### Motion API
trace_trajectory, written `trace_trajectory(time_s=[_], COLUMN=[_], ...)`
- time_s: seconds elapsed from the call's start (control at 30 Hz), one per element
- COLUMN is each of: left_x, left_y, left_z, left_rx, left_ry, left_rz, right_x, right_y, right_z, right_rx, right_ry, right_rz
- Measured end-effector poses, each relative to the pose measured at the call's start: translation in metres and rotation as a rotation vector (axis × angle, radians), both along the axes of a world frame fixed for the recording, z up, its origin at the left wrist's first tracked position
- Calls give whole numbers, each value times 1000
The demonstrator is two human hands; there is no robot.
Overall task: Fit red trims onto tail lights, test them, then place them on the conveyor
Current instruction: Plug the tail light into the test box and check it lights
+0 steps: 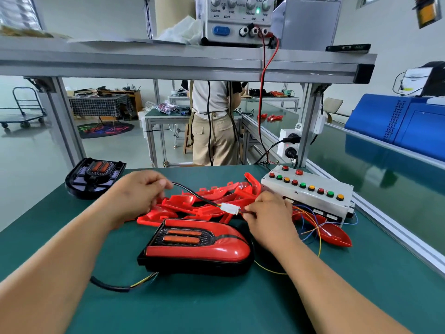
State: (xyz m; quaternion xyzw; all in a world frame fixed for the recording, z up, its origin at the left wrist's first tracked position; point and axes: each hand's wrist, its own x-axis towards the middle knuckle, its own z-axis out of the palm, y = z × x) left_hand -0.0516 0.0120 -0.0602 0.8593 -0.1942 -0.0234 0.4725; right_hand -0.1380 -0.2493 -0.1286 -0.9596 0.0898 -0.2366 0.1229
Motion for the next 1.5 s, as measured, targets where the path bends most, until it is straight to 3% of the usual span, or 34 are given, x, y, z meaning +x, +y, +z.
trace_trajectory(time_s=[0.1,0.27,0.4,0.5,0.7,0.9,1.5], left_x=[-12,-25,-26,-30,-28,-17,-14], left_y=[19,16,10,10,13,19,18], left_z=[-17,-39,-49,-49,-51,-63,-68], left_rx=[188,197,129,-56,-249,-397,-524], left_ry=[89,207,234,293,159,168,149], left_rz=[39,-12,-44,-54,-27,-41,-104], right_x=[3,-2,-6,-4,22,43,46], right_y=[4,3,2,0,-10,-20,-24], right_z=[-2,0,5,12,23,31,24], right_rx=[-17,-29,-5,-16,-137,-109,-179], right_ry=[-2,16,8,-3,293,425,430], right_rz=[20,25,-25,-100,-222,-240,-274])
